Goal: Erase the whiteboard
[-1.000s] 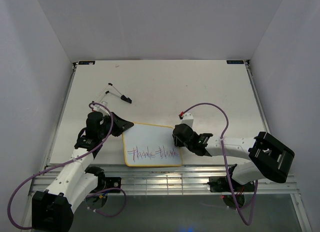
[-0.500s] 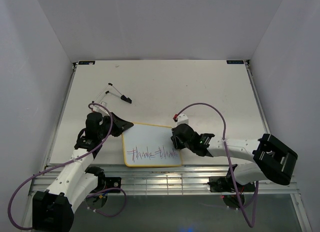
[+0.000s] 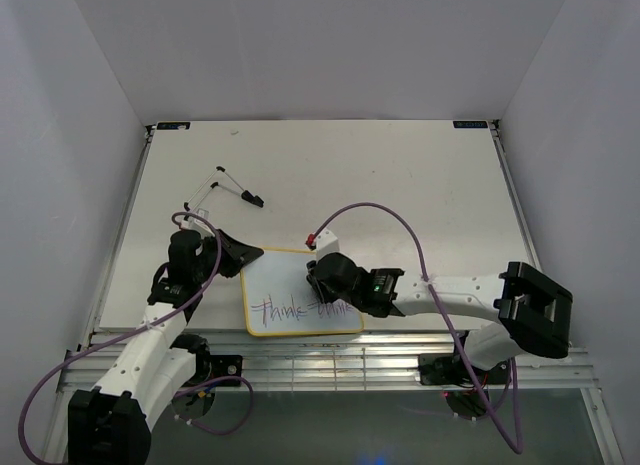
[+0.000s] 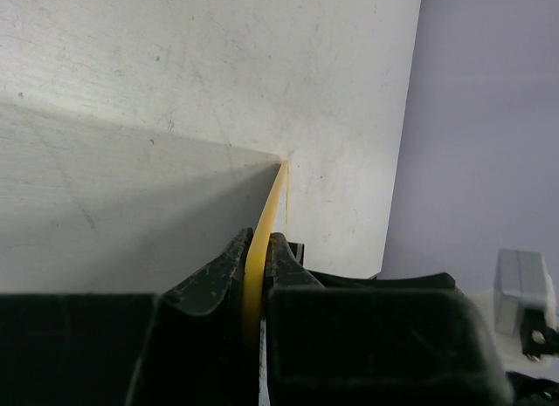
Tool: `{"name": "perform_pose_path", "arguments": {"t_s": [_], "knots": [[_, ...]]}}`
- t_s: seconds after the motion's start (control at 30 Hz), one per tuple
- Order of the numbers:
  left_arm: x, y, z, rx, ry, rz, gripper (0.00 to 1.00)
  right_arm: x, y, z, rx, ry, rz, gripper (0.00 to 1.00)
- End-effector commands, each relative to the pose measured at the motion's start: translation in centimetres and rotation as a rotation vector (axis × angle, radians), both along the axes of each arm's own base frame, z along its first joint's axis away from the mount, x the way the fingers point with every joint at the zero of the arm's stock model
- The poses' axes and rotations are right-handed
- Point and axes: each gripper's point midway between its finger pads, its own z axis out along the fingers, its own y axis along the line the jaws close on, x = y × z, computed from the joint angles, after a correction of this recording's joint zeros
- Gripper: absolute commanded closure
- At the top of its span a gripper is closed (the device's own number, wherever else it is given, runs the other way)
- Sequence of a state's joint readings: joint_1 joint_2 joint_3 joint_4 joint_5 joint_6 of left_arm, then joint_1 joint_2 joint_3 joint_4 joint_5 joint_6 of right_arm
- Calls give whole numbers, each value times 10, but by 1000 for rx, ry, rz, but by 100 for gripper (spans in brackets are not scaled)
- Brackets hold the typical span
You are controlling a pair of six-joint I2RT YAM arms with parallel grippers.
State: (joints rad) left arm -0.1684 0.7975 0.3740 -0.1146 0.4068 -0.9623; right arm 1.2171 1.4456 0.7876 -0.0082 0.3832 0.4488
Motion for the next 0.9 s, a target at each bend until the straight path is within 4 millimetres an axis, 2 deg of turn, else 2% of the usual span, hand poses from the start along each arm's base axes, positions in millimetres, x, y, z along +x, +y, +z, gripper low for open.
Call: {"name": "perform_pose_path", "arguments": {"t_s": [0.0,0.03,0.2,0.27,0.3,0.33,0.37,0.4,0.43,0.53,0.57,0.67,0.7,0.87], "knots": [[11,11,-13,64,-17,96,100,-124,100,53,311,274,376,68],[12,11,-14,64,-16,100,100,-129,102,56,306,273,372,68],[14,13,-14,68,-13,113,100,-130,96,70,337,261,319,69],[15,15,-13,77,-16,119,100,-126,79,52,283,260,280,68],[16,15,-12,79,-17,122,100,-118,70,50,276,237,234,68],[16,15,-11,81,-20,120,100,-115,60,42,258,237,210,68],[16,15,-10,83,-20,117,100,-109,38,16,195,252,166,68],[16,15,-9,85,-22,118,100,-104,25,12,197,257,122,68],[17,16,-9,89,-24,121,100,-101,0,-15,141,272,80,68],[15,16,-8,89,-25,121,100,-91,-38,-41,108,294,-28,68],[15,16,-8,88,-26,123,100,-92,-62,-63,58,308,-63,68],[15,17,-8,85,-26,128,100,-82,-91,-80,44,318,-153,68],[14,17,-9,82,-22,130,100,-84,-114,-94,-20,325,-185,68],[13,17,-9,81,-18,129,100,-72,-149,-102,-83,301,-299,68]]}}
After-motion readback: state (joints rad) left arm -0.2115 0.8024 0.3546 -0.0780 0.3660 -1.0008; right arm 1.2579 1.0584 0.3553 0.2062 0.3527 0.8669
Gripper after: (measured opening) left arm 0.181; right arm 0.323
